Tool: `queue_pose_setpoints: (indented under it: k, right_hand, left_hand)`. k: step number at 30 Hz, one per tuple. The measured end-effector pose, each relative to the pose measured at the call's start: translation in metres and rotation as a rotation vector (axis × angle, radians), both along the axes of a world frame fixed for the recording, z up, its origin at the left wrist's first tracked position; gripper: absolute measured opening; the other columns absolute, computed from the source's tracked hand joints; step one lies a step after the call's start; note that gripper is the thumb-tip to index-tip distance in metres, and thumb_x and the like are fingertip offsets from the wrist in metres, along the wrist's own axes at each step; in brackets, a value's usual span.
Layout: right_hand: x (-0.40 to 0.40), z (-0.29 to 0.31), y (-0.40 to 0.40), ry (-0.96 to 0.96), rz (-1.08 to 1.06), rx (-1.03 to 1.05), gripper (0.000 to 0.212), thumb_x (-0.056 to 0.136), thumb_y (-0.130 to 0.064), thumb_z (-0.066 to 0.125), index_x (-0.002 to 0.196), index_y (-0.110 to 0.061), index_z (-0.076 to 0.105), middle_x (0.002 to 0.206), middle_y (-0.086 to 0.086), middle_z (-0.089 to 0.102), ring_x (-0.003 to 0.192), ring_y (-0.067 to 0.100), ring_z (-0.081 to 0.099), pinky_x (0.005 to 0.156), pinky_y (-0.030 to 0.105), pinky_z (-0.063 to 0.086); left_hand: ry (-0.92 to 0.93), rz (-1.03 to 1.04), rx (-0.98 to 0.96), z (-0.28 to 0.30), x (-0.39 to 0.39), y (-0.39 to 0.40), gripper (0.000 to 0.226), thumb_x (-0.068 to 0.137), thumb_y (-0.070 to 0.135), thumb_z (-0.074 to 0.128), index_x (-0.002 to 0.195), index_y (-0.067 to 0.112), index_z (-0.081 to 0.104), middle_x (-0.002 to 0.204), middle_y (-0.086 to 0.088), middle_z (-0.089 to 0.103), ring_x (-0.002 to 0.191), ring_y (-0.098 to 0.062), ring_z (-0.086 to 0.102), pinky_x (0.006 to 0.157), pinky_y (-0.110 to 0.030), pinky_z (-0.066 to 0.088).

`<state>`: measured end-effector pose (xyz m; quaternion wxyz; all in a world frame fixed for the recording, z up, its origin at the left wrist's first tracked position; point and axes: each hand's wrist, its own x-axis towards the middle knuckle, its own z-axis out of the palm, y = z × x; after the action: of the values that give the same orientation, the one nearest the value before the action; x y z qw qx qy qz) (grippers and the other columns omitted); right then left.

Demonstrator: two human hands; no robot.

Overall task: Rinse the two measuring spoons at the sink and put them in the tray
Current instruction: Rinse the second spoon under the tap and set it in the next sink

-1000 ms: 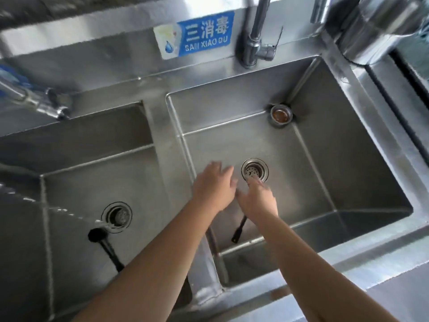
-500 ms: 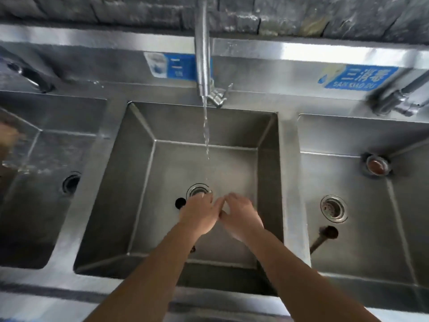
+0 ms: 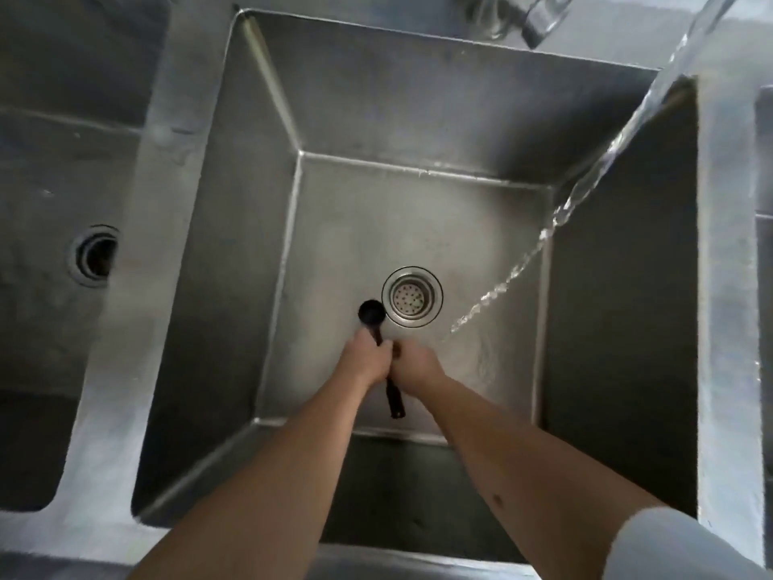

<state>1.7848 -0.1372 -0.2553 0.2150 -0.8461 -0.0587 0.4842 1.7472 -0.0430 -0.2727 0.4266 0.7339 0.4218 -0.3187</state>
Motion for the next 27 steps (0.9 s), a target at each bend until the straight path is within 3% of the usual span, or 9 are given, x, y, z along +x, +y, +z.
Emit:
queue_pose_setpoints:
  k: [4, 7, 10, 12, 15, 18, 20, 22, 27]
  right_hand:
    - [-0.001, -0.019, 0.009, -0.045, -0.094, -0.013, 0.024, 0.085, -0.011, 0.054, 0.063, -0.019, 0.049, 0.090, 0.018, 0.071, 0.088, 0.032, 0.065, 0.063, 0.029, 0.035]
    - [-0.002, -0.019, 0.007, -0.028, -0.126, 0.019, 0.015, 0.086, -0.011, 0.055, 0.072, -0.018, 0.058, 0.085, 0.012, 0.067, 0.082, 0.027, 0.060, 0.064, 0.031, 0.037]
    - [-0.004, -0.006, -0.002, 0.095, -0.292, 0.145, 0.009, 0.087, -0.008, 0.060, 0.082, -0.010, 0.066, 0.078, 0.011, 0.065, 0.071, 0.022, 0.059, 0.063, 0.029, 0.043]
    - [-0.004, 0.009, -0.010, 0.228, -0.555, 0.243, 0.013, 0.089, -0.005, 0.061, 0.097, 0.005, 0.064, 0.077, 0.015, 0.065, 0.059, 0.019, 0.062, 0.057, 0.027, 0.048]
    - [-0.001, 0.037, -0.026, 0.360, -0.892, 0.310, 0.016, 0.089, -0.002, 0.056, 0.103, 0.000, 0.062, 0.074, 0.012, 0.061, 0.047, 0.015, 0.059, 0.044, 0.024, 0.045]
    - [0.000, 0.065, -0.045, 0.371, -1.028, 0.325, 0.013, 0.089, -0.001, 0.047, 0.094, -0.008, 0.057, 0.064, 0.008, 0.051, 0.040, 0.015, 0.049, 0.038, 0.023, 0.038]
    - [0.001, 0.083, -0.055, 0.376, -1.065, 0.334, 0.012, 0.090, -0.002, 0.047, 0.092, -0.007, 0.058, 0.061, 0.006, 0.051, 0.039, 0.014, 0.046, 0.037, 0.024, 0.037]
    - [0.002, 0.101, -0.063, 0.389, -1.092, 0.355, 0.013, 0.091, -0.003, 0.050, 0.095, -0.006, 0.062, 0.058, 0.005, 0.053, 0.040, 0.014, 0.046, 0.038, 0.026, 0.037]
    - [0.010, 0.137, -0.080, 0.365, -1.083, 0.413, 0.011, 0.090, -0.004, 0.053, 0.096, -0.004, 0.063, 0.051, 0.003, 0.052, 0.040, 0.015, 0.046, 0.038, 0.026, 0.036]
  left_hand:
    - [-0.006, 0.087, -0.013, -0.019, 0.004, 0.007, 0.024, 0.088, 0.026, 0.059, 0.105, 0.010, 0.059, 0.115, -0.020, 0.067, 0.106, -0.034, 0.061, 0.085, -0.033, 0.046]
    - [-0.031, 0.048, -0.038, -0.021, 0.001, 0.010, 0.008, 0.085, 0.020, 0.061, 0.080, 0.015, 0.058, 0.100, -0.022, 0.070, 0.093, -0.035, 0.067, 0.081, -0.039, 0.055]
    - [-0.031, 0.149, -0.153, -0.010, 0.002, 0.010, 0.017, 0.090, 0.022, 0.058, 0.075, 0.014, 0.057, 0.088, -0.022, 0.068, 0.078, -0.033, 0.068, 0.067, -0.037, 0.055]
    - [-0.014, 0.305, -0.292, 0.003, 0.007, 0.007, 0.027, 0.095, 0.029, 0.049, 0.074, 0.015, 0.059, 0.074, -0.010, 0.065, 0.064, -0.025, 0.063, 0.054, -0.027, 0.043]
    - [-0.069, 0.432, -0.388, 0.026, 0.021, -0.007, 0.026, 0.096, 0.031, 0.044, 0.080, 0.019, 0.060, 0.077, -0.003, 0.064, 0.071, -0.023, 0.062, 0.053, -0.023, 0.037]
    - [-0.153, 0.606, -0.544, 0.050, 0.037, -0.026, 0.018, 0.098, 0.029, 0.043, 0.097, 0.021, 0.059, 0.087, -0.005, 0.065, 0.070, -0.021, 0.063, 0.059, -0.026, 0.045]
    - [-0.188, 0.705, -0.669, 0.068, 0.050, -0.039, 0.017, 0.100, 0.023, 0.042, 0.108, 0.018, 0.056, 0.083, -0.008, 0.063, 0.061, -0.020, 0.062, 0.050, -0.023, 0.047]
    - [-0.223, 0.657, -0.695, 0.082, 0.061, -0.049, 0.018, 0.099, 0.010, 0.041, 0.103, 0.015, 0.058, 0.079, -0.010, 0.060, 0.060, -0.021, 0.059, 0.046, -0.023, 0.046]
    - [-0.301, 0.479, -0.683, 0.107, 0.072, -0.061, 0.027, 0.094, -0.006, 0.043, 0.081, 0.012, 0.060, 0.071, -0.011, 0.058, 0.060, -0.020, 0.058, 0.060, -0.031, 0.045]
